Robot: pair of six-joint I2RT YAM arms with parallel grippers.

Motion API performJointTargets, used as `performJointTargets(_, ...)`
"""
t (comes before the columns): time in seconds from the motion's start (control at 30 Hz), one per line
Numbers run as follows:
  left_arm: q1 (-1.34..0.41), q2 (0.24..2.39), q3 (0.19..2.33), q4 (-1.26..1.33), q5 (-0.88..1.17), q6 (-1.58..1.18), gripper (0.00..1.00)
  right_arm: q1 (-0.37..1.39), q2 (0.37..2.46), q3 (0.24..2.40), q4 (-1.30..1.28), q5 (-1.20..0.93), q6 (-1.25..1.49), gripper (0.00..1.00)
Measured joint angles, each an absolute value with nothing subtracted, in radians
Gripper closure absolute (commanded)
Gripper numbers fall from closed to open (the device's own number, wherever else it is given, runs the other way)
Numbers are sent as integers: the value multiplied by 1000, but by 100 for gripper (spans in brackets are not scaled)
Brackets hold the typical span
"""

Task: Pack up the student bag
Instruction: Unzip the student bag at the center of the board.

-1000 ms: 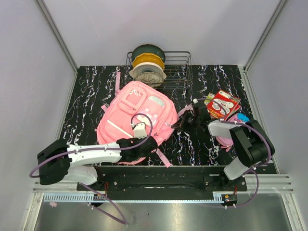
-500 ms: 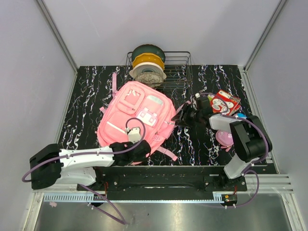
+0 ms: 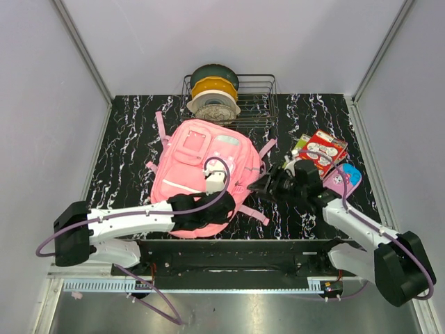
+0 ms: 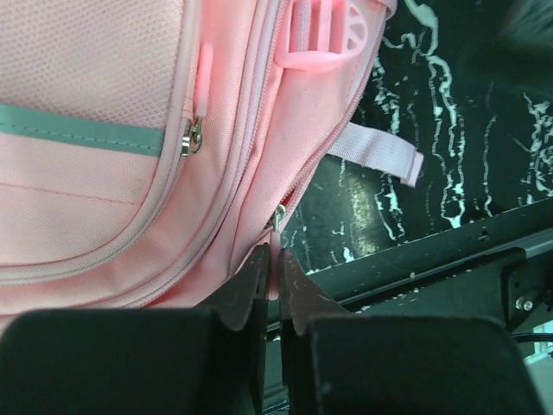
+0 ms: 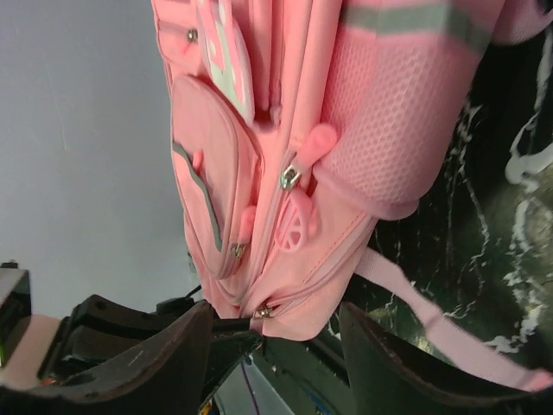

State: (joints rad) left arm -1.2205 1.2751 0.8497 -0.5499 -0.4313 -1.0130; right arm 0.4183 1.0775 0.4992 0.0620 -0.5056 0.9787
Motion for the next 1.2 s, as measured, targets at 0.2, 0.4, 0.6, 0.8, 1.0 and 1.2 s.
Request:
performJointTargets(0.2, -1230, 1279, 879, -551, -435, -972, 100, 530, 1097, 485, 91, -487, 1080, 36)
performJointTargets(0.4, -1243, 1279, 879, -552, -448, -963, 100, 574, 1182, 485, 153, -472, 1131, 39)
performJointTargets(0.6, -1258, 1278, 879, -552, -459, -949, 100, 590, 1240, 485, 215, -444, 1158, 43)
performJointTargets(0.8, -1270, 1278, 879, -553, -472, -933, 100, 613, 1336, 490, 283, -429, 1176, 44)
performJointTargets(1.0, -1275, 1278, 883, -555, -480, -908, 100, 634, 1354, 490, 329, -401, 1181, 55)
performJointTargets(1.2, -1277, 1278, 883, -558, -483, -888, 100, 643, 1410, 495, 387, -397, 1189, 100)
